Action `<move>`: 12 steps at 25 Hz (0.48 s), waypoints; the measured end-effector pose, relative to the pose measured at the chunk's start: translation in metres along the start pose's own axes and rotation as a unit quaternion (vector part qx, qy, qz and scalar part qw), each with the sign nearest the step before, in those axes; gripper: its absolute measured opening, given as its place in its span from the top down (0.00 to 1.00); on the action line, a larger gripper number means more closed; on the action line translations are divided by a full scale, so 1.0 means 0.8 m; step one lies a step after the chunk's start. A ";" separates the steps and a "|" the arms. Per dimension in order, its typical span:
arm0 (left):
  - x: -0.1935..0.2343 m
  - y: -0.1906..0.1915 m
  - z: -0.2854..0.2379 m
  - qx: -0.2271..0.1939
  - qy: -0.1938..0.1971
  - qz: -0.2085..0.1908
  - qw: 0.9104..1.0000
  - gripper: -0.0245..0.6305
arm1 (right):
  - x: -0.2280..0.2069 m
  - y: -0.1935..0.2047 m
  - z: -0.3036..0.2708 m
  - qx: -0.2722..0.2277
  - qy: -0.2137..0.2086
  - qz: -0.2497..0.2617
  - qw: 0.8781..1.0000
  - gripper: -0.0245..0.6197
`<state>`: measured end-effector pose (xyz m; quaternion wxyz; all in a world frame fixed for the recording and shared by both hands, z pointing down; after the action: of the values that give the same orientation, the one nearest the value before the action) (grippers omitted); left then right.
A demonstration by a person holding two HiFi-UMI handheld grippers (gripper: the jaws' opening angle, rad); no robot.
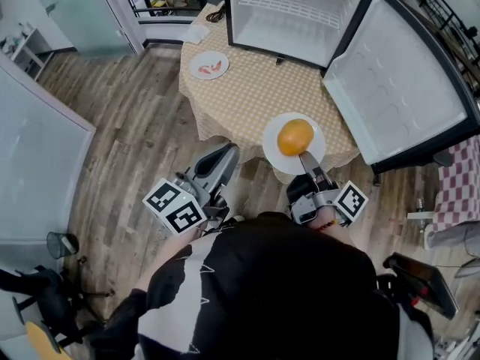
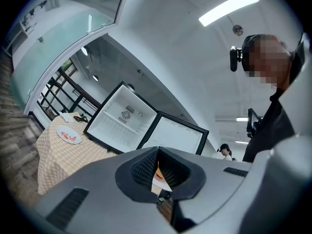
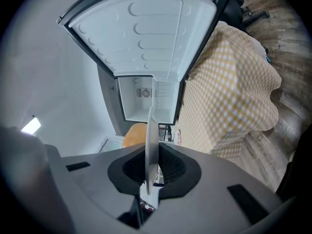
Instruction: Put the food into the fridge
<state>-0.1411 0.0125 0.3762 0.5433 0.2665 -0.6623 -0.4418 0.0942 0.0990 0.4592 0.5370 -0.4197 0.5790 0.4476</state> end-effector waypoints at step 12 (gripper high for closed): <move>0.061 -0.001 0.021 0.014 0.019 0.016 1.000 0.94 | -0.009 0.023 -0.030 -0.030 0.038 -0.007 0.999 0.91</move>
<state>-0.1702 -0.0235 0.3983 0.5584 0.2720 -0.6625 -0.4188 0.0707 0.0802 0.4680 0.5049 -0.4563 0.5821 0.4450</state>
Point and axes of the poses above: the fingertips, and each gripper's own axes: z backward along the fingers, x to its left, y out of its underside, the point moved 6 cm from there along z, backward along the fingers, and after that the axes turned 8 degrees about x, right-handed, at the moved point
